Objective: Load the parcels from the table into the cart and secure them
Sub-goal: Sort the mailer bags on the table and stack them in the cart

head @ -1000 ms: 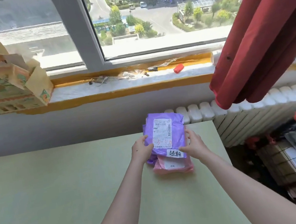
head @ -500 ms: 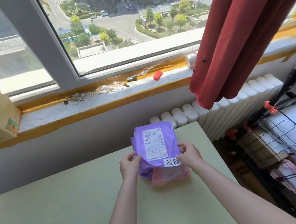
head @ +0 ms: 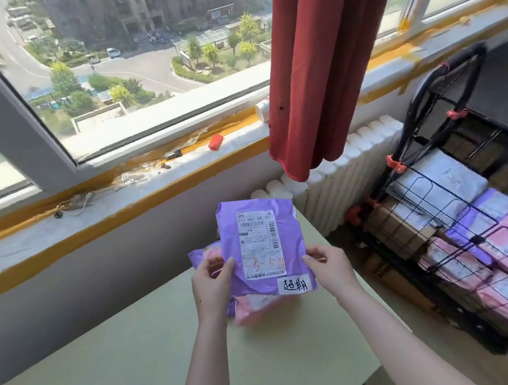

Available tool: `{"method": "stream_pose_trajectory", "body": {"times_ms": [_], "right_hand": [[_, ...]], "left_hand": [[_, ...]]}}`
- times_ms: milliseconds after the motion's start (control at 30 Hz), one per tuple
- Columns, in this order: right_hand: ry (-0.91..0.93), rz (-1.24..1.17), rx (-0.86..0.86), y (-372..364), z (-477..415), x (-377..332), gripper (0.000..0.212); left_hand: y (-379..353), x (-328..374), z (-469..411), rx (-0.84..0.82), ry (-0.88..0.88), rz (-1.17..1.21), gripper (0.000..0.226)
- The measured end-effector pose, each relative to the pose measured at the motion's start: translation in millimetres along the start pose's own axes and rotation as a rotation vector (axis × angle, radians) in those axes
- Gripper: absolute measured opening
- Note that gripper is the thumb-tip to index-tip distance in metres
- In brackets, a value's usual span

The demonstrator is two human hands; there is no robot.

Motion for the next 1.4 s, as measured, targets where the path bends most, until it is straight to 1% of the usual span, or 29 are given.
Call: {"method": "stream_pose_trajectory", "body": {"times_ms": [167, 300, 467, 600, 733, 833, 1000, 1100, 1267, 1333, 1400], "right_hand": [[0.028, -0.085, 0.079, 60.0, 10.8, 11.3, 0.014], [0.038, -0.134, 0.117, 117.4, 23.4, 19.7, 0.015], [0.072, -0.135, 0.159, 196.9, 43.3, 25.2, 0.018], [0.066, -0.140, 0.206, 260.5, 48.7, 45.9, 0.014], [0.065, -0.089, 0.277, 320.3, 48.9, 79.6, 0.006], [0.053, -0.079, 0.321, 363.8, 50.7, 105.8, 0.008], [-0.006, -0.092, 0.351, 432.2, 49.2, 146.3, 0.005], [0.000, -0.094, 0.403, 468.5, 50.9, 160.4, 0.005], [-0.027, -0.134, 0.456, 505.4, 38.7, 173.9, 0.004], [-0.039, -0.143, 0.468, 514.5, 28.7, 176.9, 0.006], [-0.054, -0.140, 0.490, 523.9, 16.6, 180.1, 0.007]], "left_hand": [[-51.4, 29.8, 10.1, -0.119, -0.080, 0.068, 0.022], [-101.1, 45.3, 26.5, -0.224, -0.100, 0.134, 0.023], [-170.0, 66.7, 60.7, -0.368, -0.129, 0.190, 0.020], [-224.4, 82.1, 92.1, -0.447, -0.165, 0.195, 0.019], [-282.4, 92.0, 128.1, -0.504, -0.211, 0.133, 0.013], [-325.4, 96.3, 156.9, -0.545, -0.271, 0.059, 0.012], [-390.2, 105.6, 199.2, -0.586, -0.340, 0.019, 0.017], [-424.0, 110.8, 220.2, -0.614, -0.372, 0.002, 0.014], [-469.2, 118.1, 230.4, -0.671, -0.412, -0.085, 0.005], [-485.1, 119.9, 229.0, -0.722, -0.436, -0.132, 0.008], [-501.9, 117.8, 226.0, -0.775, -0.447, -0.167, 0.017]]}}
Point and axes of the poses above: each hand's wrist, its own z-axis away from the middle knuckle, its own y-axis out of the back of the hand, x = y × z, the point moved 7 cm from there along -z, towards the middle knuckle, and after that the axes turned 14 degrees about -y, right-handed, at the moved point
